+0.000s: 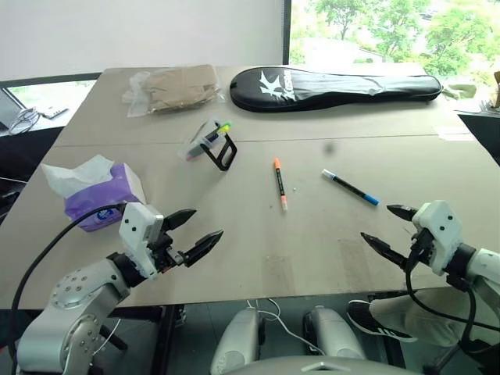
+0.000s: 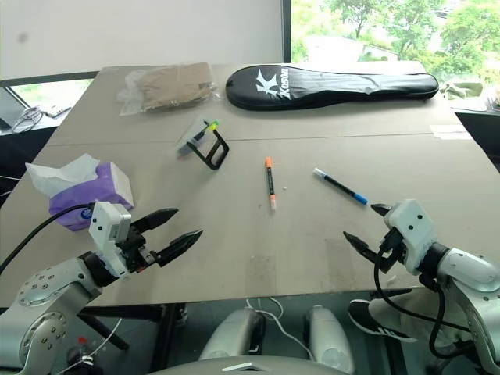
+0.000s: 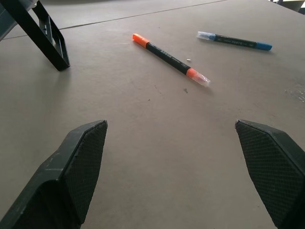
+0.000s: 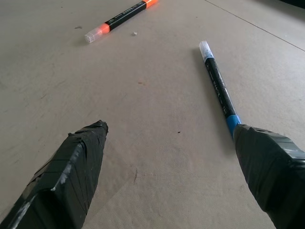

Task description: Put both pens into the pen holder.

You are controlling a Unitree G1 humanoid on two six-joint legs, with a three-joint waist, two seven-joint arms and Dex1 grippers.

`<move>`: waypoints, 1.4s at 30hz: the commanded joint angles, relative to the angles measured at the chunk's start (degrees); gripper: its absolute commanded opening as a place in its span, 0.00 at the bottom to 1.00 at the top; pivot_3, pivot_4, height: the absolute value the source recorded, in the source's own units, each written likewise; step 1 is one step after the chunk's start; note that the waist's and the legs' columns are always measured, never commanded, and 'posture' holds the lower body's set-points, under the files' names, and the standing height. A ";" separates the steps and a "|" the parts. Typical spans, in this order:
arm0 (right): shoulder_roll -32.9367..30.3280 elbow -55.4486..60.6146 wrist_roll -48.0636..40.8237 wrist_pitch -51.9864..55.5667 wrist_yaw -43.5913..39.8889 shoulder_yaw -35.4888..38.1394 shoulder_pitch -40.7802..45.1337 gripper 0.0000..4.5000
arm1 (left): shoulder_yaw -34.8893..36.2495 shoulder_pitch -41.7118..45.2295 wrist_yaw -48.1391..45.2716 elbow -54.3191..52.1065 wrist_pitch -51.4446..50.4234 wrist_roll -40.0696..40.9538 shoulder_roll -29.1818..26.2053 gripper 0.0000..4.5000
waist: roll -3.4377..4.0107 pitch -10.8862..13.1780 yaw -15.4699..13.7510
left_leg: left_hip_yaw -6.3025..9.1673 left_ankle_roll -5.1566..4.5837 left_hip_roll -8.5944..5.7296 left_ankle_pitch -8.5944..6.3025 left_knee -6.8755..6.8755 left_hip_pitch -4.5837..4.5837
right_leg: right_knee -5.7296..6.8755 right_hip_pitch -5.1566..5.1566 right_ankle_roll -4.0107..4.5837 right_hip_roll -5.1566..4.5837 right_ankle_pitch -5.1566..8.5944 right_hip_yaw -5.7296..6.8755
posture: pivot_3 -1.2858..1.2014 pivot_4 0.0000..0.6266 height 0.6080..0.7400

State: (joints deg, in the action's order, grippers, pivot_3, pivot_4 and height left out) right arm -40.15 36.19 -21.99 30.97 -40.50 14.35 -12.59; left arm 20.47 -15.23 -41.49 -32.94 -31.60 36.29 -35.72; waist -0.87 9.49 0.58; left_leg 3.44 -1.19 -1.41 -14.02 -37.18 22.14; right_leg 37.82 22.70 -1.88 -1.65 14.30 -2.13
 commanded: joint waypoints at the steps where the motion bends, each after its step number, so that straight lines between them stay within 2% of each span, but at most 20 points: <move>1: -0.39 0.10 1.30 0.90 1.93 -1.73 5.06 1.00 | -0.50 1.80 -0.35 -0.20 1.81 0.19 -0.06 0.99 | 0.00 0.00 0.00 | 0.00 0.00 0.00 0.00 0.00 0.00 | 0.00 0.00 0.00 0.00 0.00 0.00 | 0.52 0.24 1.00; 4: -2.14 -5.41 8.63 11.46 8.10 -11.62 19.64 1.00 | -4.59 3.99 -1.53 -1.66 2.98 -1.03 -0.34 0.99 | -0.06 0.11 0.75 | -0.15 -0.01 0.02 0.00 -0.04 -0.09 | 0.01 -0.01 0.01 0.00 -0.01 -0.11 | 0.52 0.24 1.00; 8: -4.14 -13.64 7.09 26.68 5.64 -18.85 35.56 1.00 | -6.22 6.09 -2.72 -3.74 3.12 -1.09 -2.29 0.99 | -0.13 0.16 0.18 | -0.20 -0.01 0.04 0.00 0.03 -0.14 | 0.03 0.02 0.26 -0.05 -0.15 0.00 | 0.52 0.24 1.00; 11: -4.79 -19.17 8.33 33.74 4.93 -24.67 46.38 1.00 | -6.89 7.93 -2.18 -4.66 2.26 -0.67 -3.23 0.99 | -0.04 0.21 -0.02 | -0.01 0.01 0.01 -0.01 0.05 0.27 | 0.04 0.38 0.19 -0.11 -0.23 0.25 | 0.52 0.24 1.00; 12: -3.60 -22.70 7.30 37.45 4.19 -25.83 51.00 1.00 | -7.35 8.47 -2.46 -4.79 2.48 -0.93 -3.73 0.99 | -0.04 0.21 -0.09 | 0.03 0.03 -0.02 0.01 0.02 0.94 | 0.09 0.97 0.17 -0.14 -0.27 0.28 | 0.52 0.24 1.00; 15: -1.41 -32.66 7.42 43.30 1.36 -32.24 62.69 1.00 | -8.73 9.56 -2.92 -5.14 2.84 -1.77 -4.64 0.99 | 0.03 0.29 0.36 | 0.03 0.24 -0.08 0.11 0.02 1.11 | 0.04 1.07 0.15 -0.23 -0.28 0.33 | 0.52 0.24 1.00; 17: 0.79 -39.82 8.03 46.61 0.80 -35.71 69.15 1.00 | -9.46 10.06 -2.47 -5.41 2.63 -1.75 -4.68 0.99 | 0.03 0.29 0.56 | 0.08 0.13 -0.11 0.05 0.07 1.21 | -0.04 1.15 0.15 -0.27 -0.28 0.38 | 0.52 0.24 1.00; 20: 5.66 -57.05 10.43 47.79 -1.80 -42.81 80.76 1.00 | -10.36 10.48 -1.88 -5.87 2.42 -1.65 -4.38 0.99 | 0.08 0.33 0.57 | 0.12 0.00 -0.11 -0.03 0.07 1.23 | -0.04 1.17 0.16 -0.27 -0.28 0.44 | 0.52 0.24 1.00; 25: 9.36 -71.98 15.06 41.23 -10.16 -54.25 88.05 1.00 | -10.62 9.87 -1.53 -5.95 2.98 -1.93 -3.93 0.99 | 0.09 0.33 0.11 | 0.32 0.13 -0.22 0.05 -0.01 1.56 | 0.01 1.47 0.16 -0.36 -0.29 0.62 | 0.52 0.24 1.00; 27: 11.07 -76.54 17.21 38.57 -13.04 -57.38 88.57 0.89 | -10.82 9.42 -1.25 -6.06 3.38 -2.24 -3.65 1.00 | 0.09 0.33 0.19 | 0.30 0.22 -0.29 0.10 -0.02 1.64 | 0.00 1.52 0.16 -0.42 -0.29 0.60 | 0.52 0.24 1.00; 29: 12.31 -79.55 19.57 35.56 -17.62 -61.78 88.01 0.72 | -10.81 8.52 -0.60 -6.64 3.74 -2.51 -3.11 1.00 | 0.12 0.31 0.36 | 0.27 0.22 -0.30 0.10 -0.01 1.63 | 0.00 1.53 0.15 -0.43 -0.30 0.57 | 0.52 0.24 1.00; 32: 12.78 -81.68 23.59 30.40 -21.73 -65.39 86.89 0.37 | -10.51 6.67 0.11 -7.38 4.59 -3.36 -2.52 1.00 | 0.11 0.23 0.44 | 0.29 0.21 -0.28 0.09 0.00 1.56 | 0.05 1.51 0.15 -0.40 -0.30 0.60 | 0.52 0.24 1.00; 35: 13.51 -85.08 25.76 27.11 -23.29 -63.91 86.94 0.04 | -10.11 5.29 1.50 -8.27 5.17 -3.76 -1.59 1.00 | 0.10 0.13 0.30 | 0.37 0.02 -0.28 -0.02 0.00 1.35 | 0.11 1.30 0.16 -0.40 -0.30 0.67 | 0.52 0.24 1.00; 36: 13.74 -86.06 26.17 26.59 -23.84 -63.03 87.18 0.01 | -9.98 4.97 2.02 -8.54 5.24 -3.76 -1.26 1.00 | 0.11 0.13 0.18 | 0.42 0.00 -0.30 -0.03 0.00 1.16 | 0.09 1.05 0.17 -0.42 -0.30 0.70 | 0.52 0.24 1.00; 38: 13.64 -86.95 26.47 25.51 -24.20 -60.44 87.54 0.01 | -9.89 4.36 3.16 -9.15 5.20 -3.58 -0.46 1.00 | 0.12 0.14 0.07 | 0.43 -0.01 -0.36 -0.04 0.00 0.79 | 0.06 0.72 0.20 -0.48 -0.28 0.71 | 0.52 0.24 1.00; 41: 13.34 -87.24 25.76 25.52 -24.08 -55.50 88.11 0.01 | -10.14 4.03 4.42 -9.69 5.36 -3.58 0.44 1.00 | 0.15 0.16 0.09 | 0.45 -0.01 -0.39 -0.02 -0.03 0.72 | 0.08 0.66 0.19 -0.48 -0.28 0.72 | 0.52 0.24 1.00; 42: 12.91 -86.49 23.61 27.09 -24.13 -51.52 88.49 0.01 | -10.12 4.93 6.06 -9.80 4.59 -2.57 1.54 1.00 | 0.16 0.16 0.17 | 0.44 0.00 -0.38 -0.01 -0.02 0.74 | 0.11 0.68 0.18 -0.46 -0.29 0.72 | 0.52 0.24 1.00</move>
State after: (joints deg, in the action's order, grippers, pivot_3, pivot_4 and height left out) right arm -25.87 -50.57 3.09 56.19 -64.61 -42.59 75.45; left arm 9.26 -11.26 -37.44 -40.01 -27.24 32.69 -35.44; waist -0.71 9.65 0.74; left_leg 3.86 -1.18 -1.79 -14.03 -37.18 22.89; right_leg 37.98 23.41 -1.70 -2.10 14.01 -1.41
